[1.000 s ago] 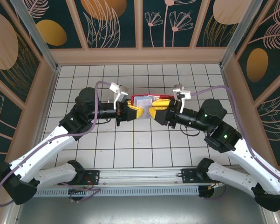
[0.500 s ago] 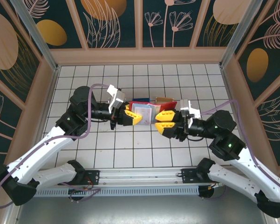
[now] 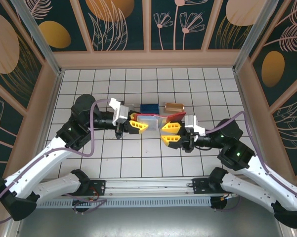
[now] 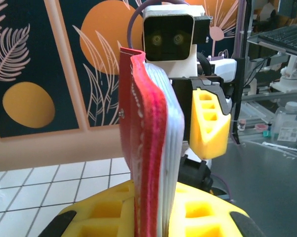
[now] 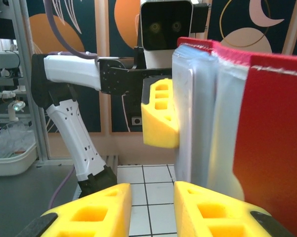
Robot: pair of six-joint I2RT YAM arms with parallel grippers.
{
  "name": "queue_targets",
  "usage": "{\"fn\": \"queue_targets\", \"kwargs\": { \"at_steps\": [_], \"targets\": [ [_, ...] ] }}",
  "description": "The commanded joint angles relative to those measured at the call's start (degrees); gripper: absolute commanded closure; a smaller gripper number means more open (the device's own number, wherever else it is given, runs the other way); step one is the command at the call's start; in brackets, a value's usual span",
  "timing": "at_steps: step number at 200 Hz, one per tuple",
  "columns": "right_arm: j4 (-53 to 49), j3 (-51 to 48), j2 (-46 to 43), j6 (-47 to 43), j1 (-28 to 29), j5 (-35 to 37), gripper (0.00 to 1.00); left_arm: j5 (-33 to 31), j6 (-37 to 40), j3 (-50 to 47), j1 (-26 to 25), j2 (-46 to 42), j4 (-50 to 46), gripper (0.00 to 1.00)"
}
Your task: Take the credit cards out of the card holder
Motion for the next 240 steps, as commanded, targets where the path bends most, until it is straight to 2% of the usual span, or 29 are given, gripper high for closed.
{"fn": "queue_targets", "kwargs": {
  "at_steps": [1, 28, 94, 168, 185, 240],
  "targets": [
    [0.6, -0.7, 0.6, -3.4, 1.3, -2.2, 0.72, -1.3, 4.1, -0.1, -0.3, -1.2, 2.2, 1.00],
    [0.9, -0.4, 0.5, -4.1, 2.5, 1.6, 0.68, -2.3, 3.9, -1.2, -0.3, -2.1, 3.6, 1.00],
    [2.1, 0.8, 1.0, -6.2, 5.9, 12.9, 0.68, -1.1, 4.0, -1.2, -0.3, -2.7, 2.9, 1.00],
    [4.1, -0.2, -0.1, -7.6, 7.1, 21.0, 0.67, -2.0, 3.3, -0.6, -0.3, -2.0, 0.6, 1.00],
    [5.6, -1.0, -1.0, -7.3, 7.1, 22.0, 0.65, -3.2, 2.9, -0.6, -0.3, -1.9, -0.2, 1.00],
    [5.7, -1.9, 0.4, -6.2, 7.2, 19.0, 0.65, -4.2, 0.8, -1.1, -0.3, -1.2, -0.1, 1.00]
  ]
}}
